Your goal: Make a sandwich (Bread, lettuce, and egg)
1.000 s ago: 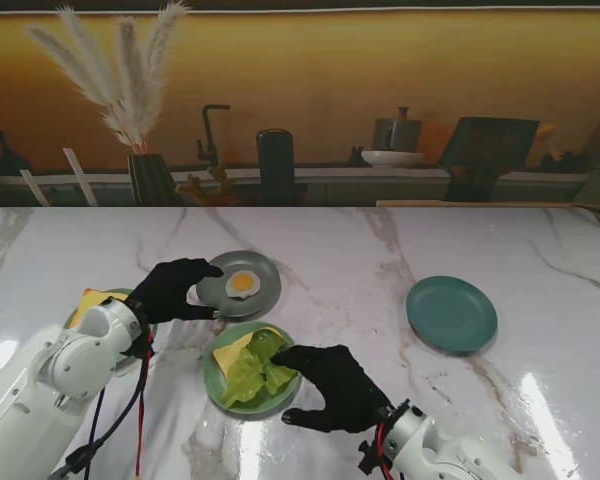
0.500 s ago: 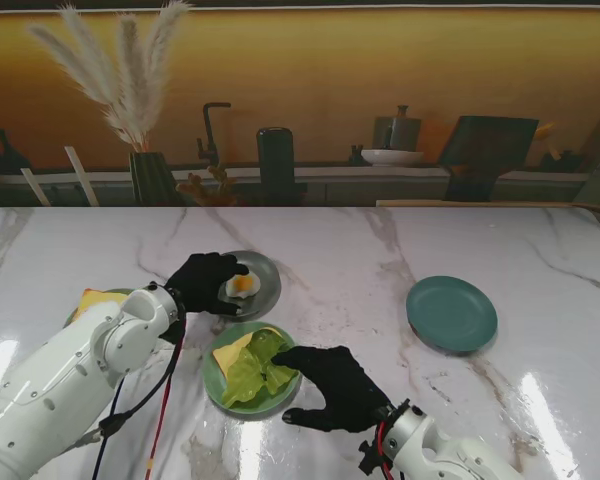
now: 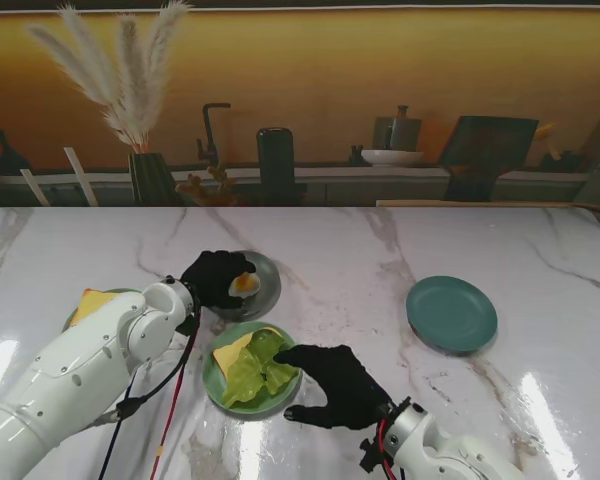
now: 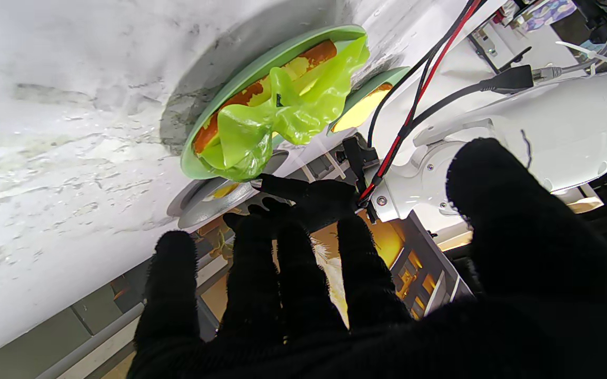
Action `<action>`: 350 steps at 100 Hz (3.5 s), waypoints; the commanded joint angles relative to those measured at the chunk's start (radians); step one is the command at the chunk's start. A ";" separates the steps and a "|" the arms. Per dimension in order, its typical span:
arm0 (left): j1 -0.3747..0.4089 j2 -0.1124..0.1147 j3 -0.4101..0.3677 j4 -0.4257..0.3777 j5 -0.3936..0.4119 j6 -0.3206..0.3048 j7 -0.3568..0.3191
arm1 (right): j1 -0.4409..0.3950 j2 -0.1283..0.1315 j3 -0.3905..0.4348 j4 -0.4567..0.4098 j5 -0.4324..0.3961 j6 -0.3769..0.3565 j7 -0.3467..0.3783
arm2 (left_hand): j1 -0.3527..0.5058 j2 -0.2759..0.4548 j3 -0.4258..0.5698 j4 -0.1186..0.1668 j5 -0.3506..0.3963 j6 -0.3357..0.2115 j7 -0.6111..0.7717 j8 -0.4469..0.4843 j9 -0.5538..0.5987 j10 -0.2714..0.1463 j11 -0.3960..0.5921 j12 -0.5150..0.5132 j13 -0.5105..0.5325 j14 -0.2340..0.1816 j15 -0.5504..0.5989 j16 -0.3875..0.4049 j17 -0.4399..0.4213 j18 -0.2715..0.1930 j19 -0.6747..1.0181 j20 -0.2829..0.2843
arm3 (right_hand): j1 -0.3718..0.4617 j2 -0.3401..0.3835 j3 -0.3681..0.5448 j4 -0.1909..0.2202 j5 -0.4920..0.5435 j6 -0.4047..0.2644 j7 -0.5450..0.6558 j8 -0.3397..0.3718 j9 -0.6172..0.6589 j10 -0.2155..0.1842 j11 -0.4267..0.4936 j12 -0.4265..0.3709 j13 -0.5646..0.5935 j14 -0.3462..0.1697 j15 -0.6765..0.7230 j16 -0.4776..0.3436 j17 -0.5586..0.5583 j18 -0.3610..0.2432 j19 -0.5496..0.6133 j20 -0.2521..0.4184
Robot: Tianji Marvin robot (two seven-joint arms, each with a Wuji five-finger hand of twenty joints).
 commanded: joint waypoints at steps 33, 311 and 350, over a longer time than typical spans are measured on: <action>-0.055 -0.014 0.083 0.089 -0.006 0.004 0.037 | -0.002 -0.015 0.001 0.001 0.010 0.003 0.009 | 0.068 -0.054 0.124 0.118 -0.044 0.030 0.083 0.056 0.003 0.009 0.066 0.028 -0.006 0.001 0.078 0.030 -0.011 -0.023 0.106 0.026 | 0.011 0.022 -0.028 -0.001 0.006 -0.014 0.009 0.002 0.003 -0.006 0.003 0.005 0.011 -0.015 -0.001 0.003 -0.022 0.021 0.009 -0.012; 0.296 -0.002 -0.226 -0.270 -0.080 -0.302 0.022 | -0.010 -0.021 0.012 0.008 -0.003 0.021 -0.025 | 0.278 -0.272 0.491 0.232 0.241 -0.122 0.715 0.818 0.498 -0.163 0.838 0.637 0.572 -0.139 0.844 0.543 0.484 -0.064 0.835 0.454 | 0.044 0.037 -0.055 -0.002 0.040 -0.001 0.033 -0.006 0.044 -0.012 0.009 0.014 0.028 -0.018 0.003 0.009 -0.028 0.028 -0.021 -0.017; 0.292 0.013 -0.194 -0.257 -0.103 -0.335 -0.053 | -0.006 -0.022 0.018 0.016 0.003 0.023 -0.024 | 0.289 -0.271 0.473 0.201 0.228 -0.119 0.707 0.790 0.484 -0.155 0.822 0.630 0.563 -0.118 0.810 0.575 0.455 -0.051 0.819 0.475 | 0.045 0.037 -0.058 -0.002 0.041 -0.002 0.031 -0.005 0.043 -0.012 0.009 0.013 0.025 -0.018 0.003 0.009 -0.028 0.029 -0.028 -0.015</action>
